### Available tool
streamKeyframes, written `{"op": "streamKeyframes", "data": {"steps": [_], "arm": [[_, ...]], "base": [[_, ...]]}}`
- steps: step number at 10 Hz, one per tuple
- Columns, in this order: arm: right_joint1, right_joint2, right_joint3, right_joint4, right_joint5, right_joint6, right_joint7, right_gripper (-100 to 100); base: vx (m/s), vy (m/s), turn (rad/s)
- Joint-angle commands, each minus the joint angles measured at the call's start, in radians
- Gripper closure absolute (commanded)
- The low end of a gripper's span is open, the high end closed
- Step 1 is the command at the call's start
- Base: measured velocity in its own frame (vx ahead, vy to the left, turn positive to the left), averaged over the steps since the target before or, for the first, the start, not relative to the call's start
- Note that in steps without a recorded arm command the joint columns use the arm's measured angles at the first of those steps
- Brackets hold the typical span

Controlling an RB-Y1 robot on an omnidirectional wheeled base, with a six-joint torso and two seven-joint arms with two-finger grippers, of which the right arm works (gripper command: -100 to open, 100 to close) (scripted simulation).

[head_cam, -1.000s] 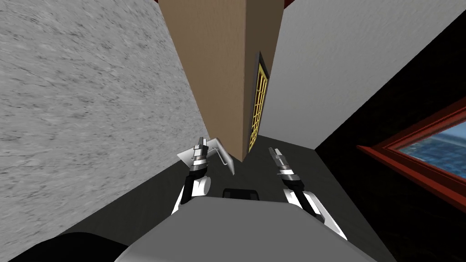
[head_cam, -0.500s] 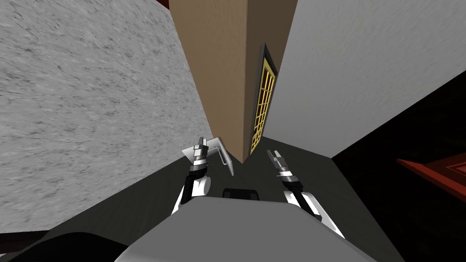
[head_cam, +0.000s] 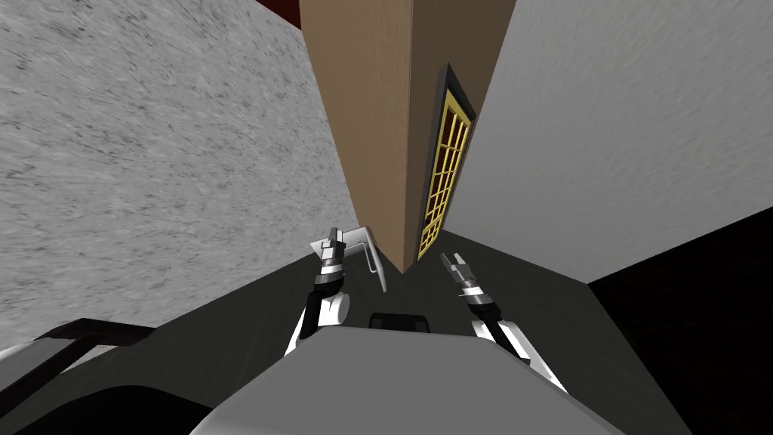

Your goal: Push the door open

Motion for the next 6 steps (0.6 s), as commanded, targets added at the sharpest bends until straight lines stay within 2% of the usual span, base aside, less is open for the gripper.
{"op": "streamKeyframes", "data": {"steps": [1, 4, 6], "arm": [[-0.004, 0.001, -0.008, 0.035, 0.019, -0.023, 0.025, -100], [-0.017, 0.003, -0.022, 0.103, 0.063, -0.059, 0.073, -100], [-0.023, 0.005, -0.028, 0.132, 0.082, -0.074, 0.094, -100]], "base": [[0.059, -0.150, 0.211], [0.042, -0.187, 0.228], [0.035, -0.149, 0.160]]}}
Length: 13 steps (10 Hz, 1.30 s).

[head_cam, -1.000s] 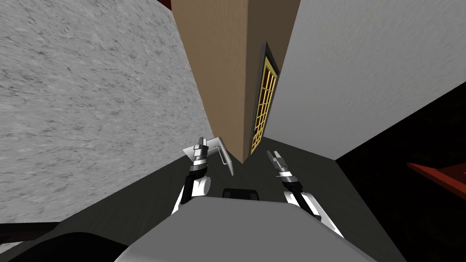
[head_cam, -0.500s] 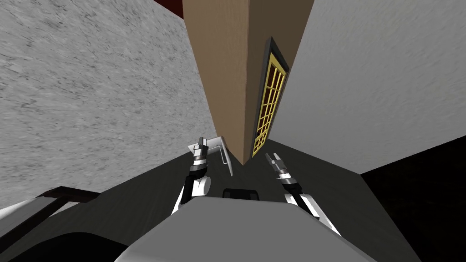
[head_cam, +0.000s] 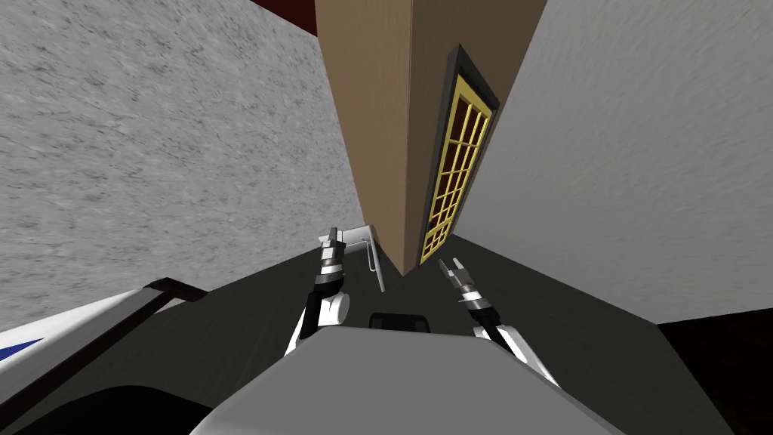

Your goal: Push the door open

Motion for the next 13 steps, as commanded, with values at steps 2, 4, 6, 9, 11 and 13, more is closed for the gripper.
{"op": "streamKeyframes", "data": {"steps": [2, 4, 6, 9, 11, 13], "arm": [[-0.010, 0.006, -0.010, 0.050, 0.032, -0.027, 0.037, -100], [-0.019, 0.011, -0.019, 0.097, 0.062, -0.052, 0.070, -100], [-0.026, 0.017, -0.027, 0.133, 0.086, -0.071, 0.095, -100], [-0.038, 0.028, -0.040, 0.195, 0.126, -0.103, 0.139, -100], [-0.046, 0.038, -0.048, 0.237, 0.152, -0.125, 0.168, -100], [-0.052, 0.047, -0.055, 0.269, 0.173, -0.142, 0.191, -100]], "base": [[0.047, -0.165, 0.202], [0.049, -0.174, 0.201], [0.049, -0.189, 0.179], [0.051, -0.190, 0.193], [0.040, -0.189, 0.186], [0.068, -0.178, 0.123]]}}
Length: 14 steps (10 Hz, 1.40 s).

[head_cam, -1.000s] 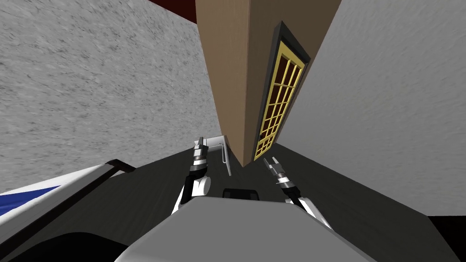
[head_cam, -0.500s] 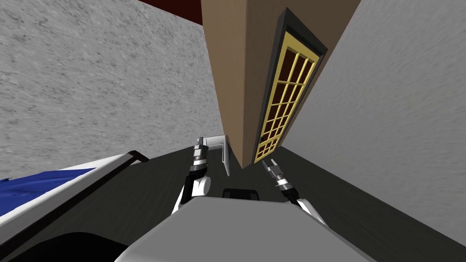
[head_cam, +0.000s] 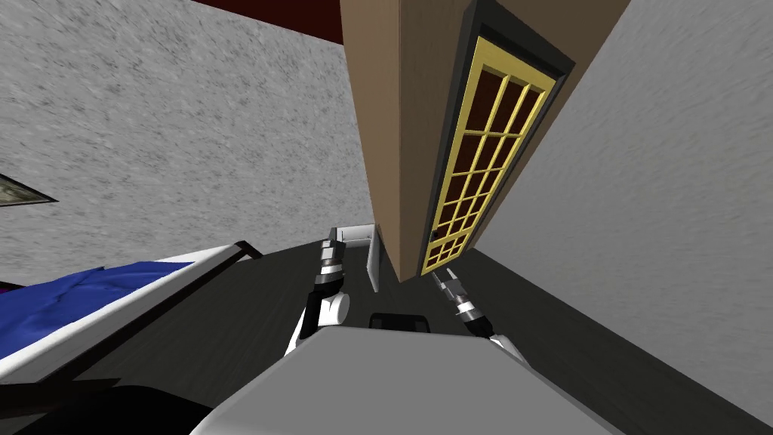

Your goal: Push the door open

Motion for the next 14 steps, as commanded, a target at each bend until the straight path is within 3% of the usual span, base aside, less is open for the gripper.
{"op": "streamKeyframes", "data": {"steps": [1, 7, 14], "arm": [[-0.007, 0.007, -0.007, 0.031, 0.016, -0.017, 0.021, -100], [-0.024, 0.043, -0.025, 0.121, 0.074, -0.064, 0.085, -100], [-0.040, 0.093, -0.041, 0.199, 0.124, -0.105, 0.140, -100]], "base": [[0.055, -0.176, 0.116], [0.082, -0.173, 0.105], [0.119, -0.169, 0.031]]}}
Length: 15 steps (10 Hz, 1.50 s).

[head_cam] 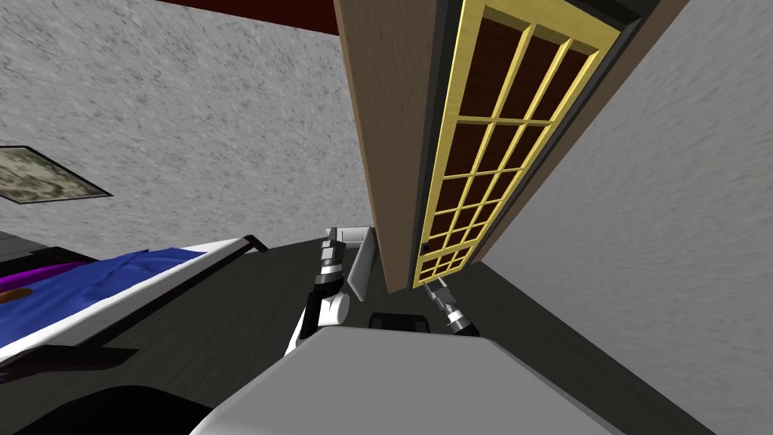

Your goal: Push the door open

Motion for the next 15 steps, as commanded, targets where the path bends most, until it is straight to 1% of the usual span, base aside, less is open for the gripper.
{"op": "streamKeyframes", "data": {"steps": [1, 2, 6, 7, 8, 9, 11, 13, 15], "arm": [[-0.002, 0.010, -0.002, 0.011, 0.009, -0.006, 0.009, -100], [-0.004, 0.019, -0.004, 0.022, 0.016, -0.012, 0.017, -100], [-0.008, 0.039, -0.008, 0.041, 0.028, -0.022, 0.030, -100], [-0.005, 0.035, -0.007, 0.033, 0.027, -0.018, 0.024, -100], [-0.007, 0.027, -0.012, 0.036, 0.023, -0.018, 0.026, -100], [-0.008, 0.025, -0.014, 0.037, 0.022, -0.017, 0.026, -100], [-0.011, 0.012, -0.023, 0.043, 0.016, -0.016, 0.029, -100], [-0.019, -0.010, -0.042, 0.057, 0.001, -0.012, 0.033, -100], [-0.029, -0.035, -0.068, 0.074, -0.018, -0.008, 0.040, -100]], "base": [[0.136, -0.155, 0.002], [0.157, -0.187, -0.011], [0.174, -0.159, -0.059], [0.086, -0.059, -0.003], [-0.085, 0.048, 0.181], [-0.196, 0.111, 0.134], [-0.206, 0.096, 0.142], [-0.194, 0.149, 0.243], [-0.170, 0.145, 0.266]]}}
